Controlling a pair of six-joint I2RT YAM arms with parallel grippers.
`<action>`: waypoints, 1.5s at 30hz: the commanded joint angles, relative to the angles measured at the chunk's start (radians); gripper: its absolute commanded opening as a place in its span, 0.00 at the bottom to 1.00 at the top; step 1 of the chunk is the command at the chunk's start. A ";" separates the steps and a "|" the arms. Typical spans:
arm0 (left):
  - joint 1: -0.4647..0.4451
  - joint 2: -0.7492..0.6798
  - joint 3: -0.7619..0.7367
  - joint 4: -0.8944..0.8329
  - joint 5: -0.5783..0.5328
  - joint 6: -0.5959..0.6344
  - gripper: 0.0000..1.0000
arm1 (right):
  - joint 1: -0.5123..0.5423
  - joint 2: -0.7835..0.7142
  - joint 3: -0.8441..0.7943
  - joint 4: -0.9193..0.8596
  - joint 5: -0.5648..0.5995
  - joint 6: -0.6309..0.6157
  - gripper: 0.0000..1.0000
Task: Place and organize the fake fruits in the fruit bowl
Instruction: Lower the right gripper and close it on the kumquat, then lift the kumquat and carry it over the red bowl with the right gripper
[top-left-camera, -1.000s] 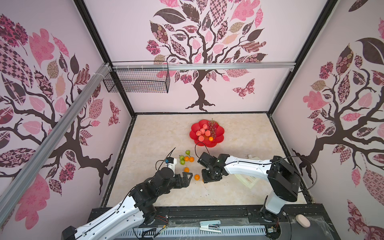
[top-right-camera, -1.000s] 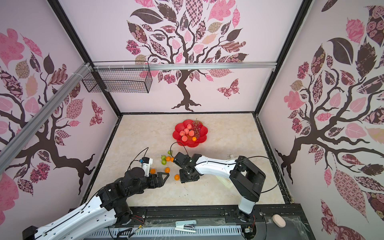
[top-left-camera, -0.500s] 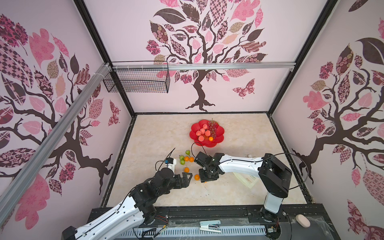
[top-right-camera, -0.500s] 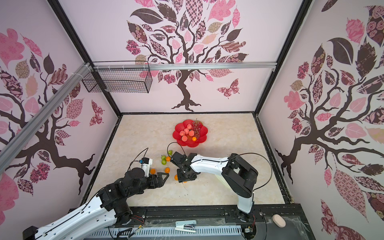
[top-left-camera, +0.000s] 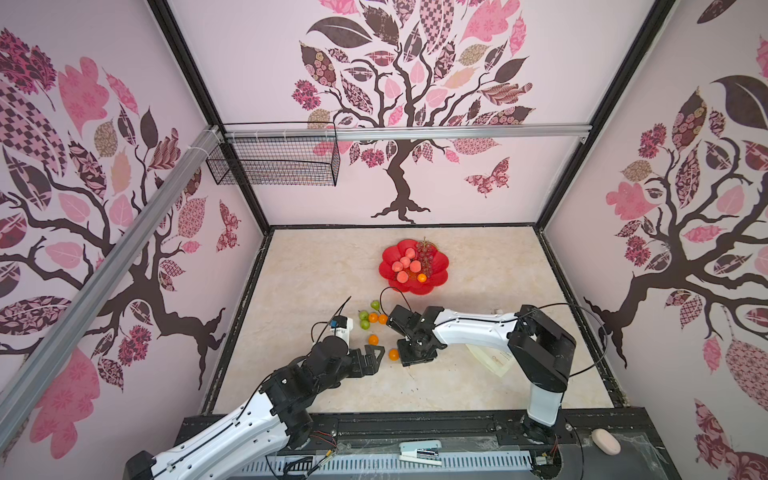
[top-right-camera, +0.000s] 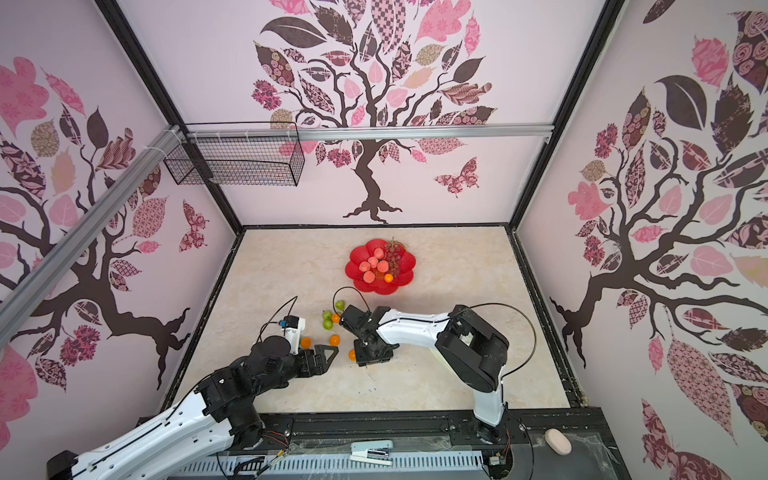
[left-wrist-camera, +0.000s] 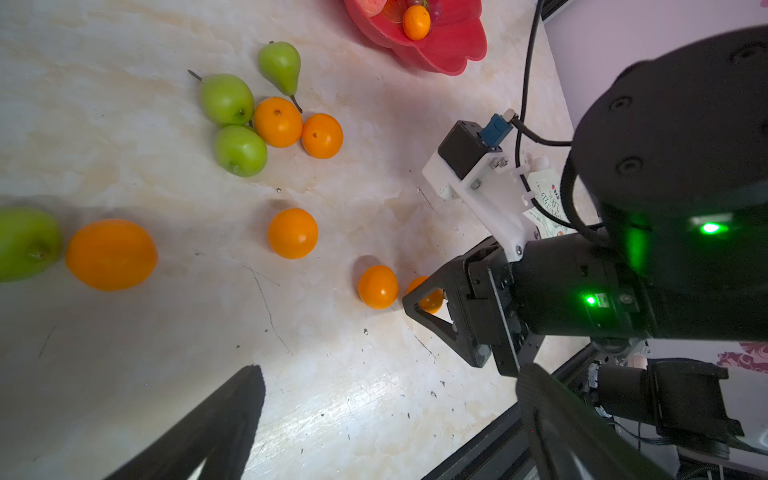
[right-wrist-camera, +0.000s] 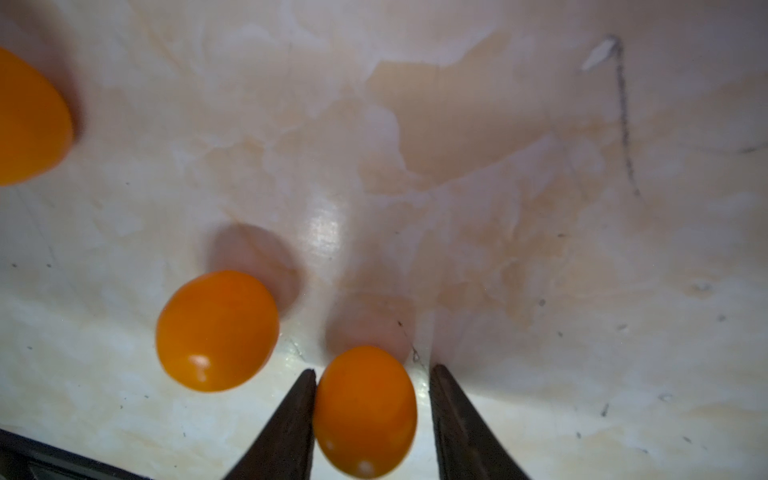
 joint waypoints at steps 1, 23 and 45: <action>-0.002 0.001 -0.021 0.023 -0.007 0.003 0.99 | 0.004 0.027 0.022 -0.025 0.020 -0.007 0.45; -0.001 0.043 0.038 0.089 0.002 0.031 0.99 | 0.002 -0.109 -0.008 -0.048 0.105 0.001 0.33; 0.166 0.414 0.364 0.217 0.101 0.256 0.98 | -0.282 -0.187 0.186 -0.123 0.149 -0.156 0.33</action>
